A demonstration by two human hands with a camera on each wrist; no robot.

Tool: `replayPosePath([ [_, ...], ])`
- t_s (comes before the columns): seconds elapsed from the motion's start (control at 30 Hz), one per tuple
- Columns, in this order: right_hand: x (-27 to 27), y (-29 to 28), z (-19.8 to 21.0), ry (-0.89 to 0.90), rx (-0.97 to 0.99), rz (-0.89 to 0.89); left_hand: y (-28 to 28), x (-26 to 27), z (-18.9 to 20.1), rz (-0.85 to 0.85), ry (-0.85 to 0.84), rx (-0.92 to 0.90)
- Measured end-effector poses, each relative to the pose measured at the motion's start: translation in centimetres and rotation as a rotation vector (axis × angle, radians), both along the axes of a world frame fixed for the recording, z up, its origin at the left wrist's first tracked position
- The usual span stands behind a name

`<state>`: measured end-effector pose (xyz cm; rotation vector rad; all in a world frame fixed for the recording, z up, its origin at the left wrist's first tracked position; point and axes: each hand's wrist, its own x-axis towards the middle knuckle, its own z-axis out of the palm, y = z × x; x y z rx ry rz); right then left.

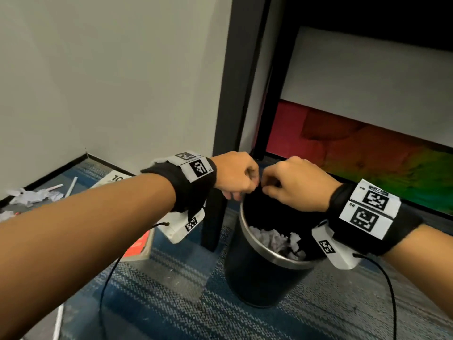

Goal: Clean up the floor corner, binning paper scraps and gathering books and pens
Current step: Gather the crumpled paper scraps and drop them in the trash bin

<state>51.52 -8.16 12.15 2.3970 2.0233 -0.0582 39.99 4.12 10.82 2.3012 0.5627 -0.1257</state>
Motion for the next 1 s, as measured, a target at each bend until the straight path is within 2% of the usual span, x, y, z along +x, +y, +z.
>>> replayPosePath([
  [0.17, -7.1, 5.2, 0.9, -0.003, 0.018, 0.030, 5.4, -6.4, -0.6, 0.050, 0.170, 0.196],
  [0.33, -14.4, 13.2, 0.2, -0.014, -0.130, 0.082, 12.0, -14.8, -4.3, 0.267, 0.278, 0.360],
  [0.47, -19.9, 20.6, -1.1, -0.121, -0.288, 0.167, 14.7, -21.2, -9.5, 0.395, 0.338, 0.350],
  [0.57, -23.7, 25.2, -2.6, -0.186, -0.407, 0.236, 16.9, -25.0, -14.7, 0.465, 0.515, 0.199],
  [0.6, -24.7, 26.8, -3.1, -0.190, -0.435, 0.258, 17.9, -26.3, -15.8, 0.495, 0.526, 0.176],
  [0.67, -26.7, 29.8, -4.4, -0.195, -0.456, 0.309, 19.1, -29.1, -16.7, 0.576, 0.503, 0.153],
  [0.77, -28.9, 33.7, -7.3, -0.238, -0.448, 0.401, 20.5, -32.9, -18.6, 0.614, 0.482, 0.185],
  [1.0, -30.8, 40.3, -17.9, -0.230, -0.490, 0.542, 23.7, -39.2, -23.0, 0.758, 0.547, 0.227],
])
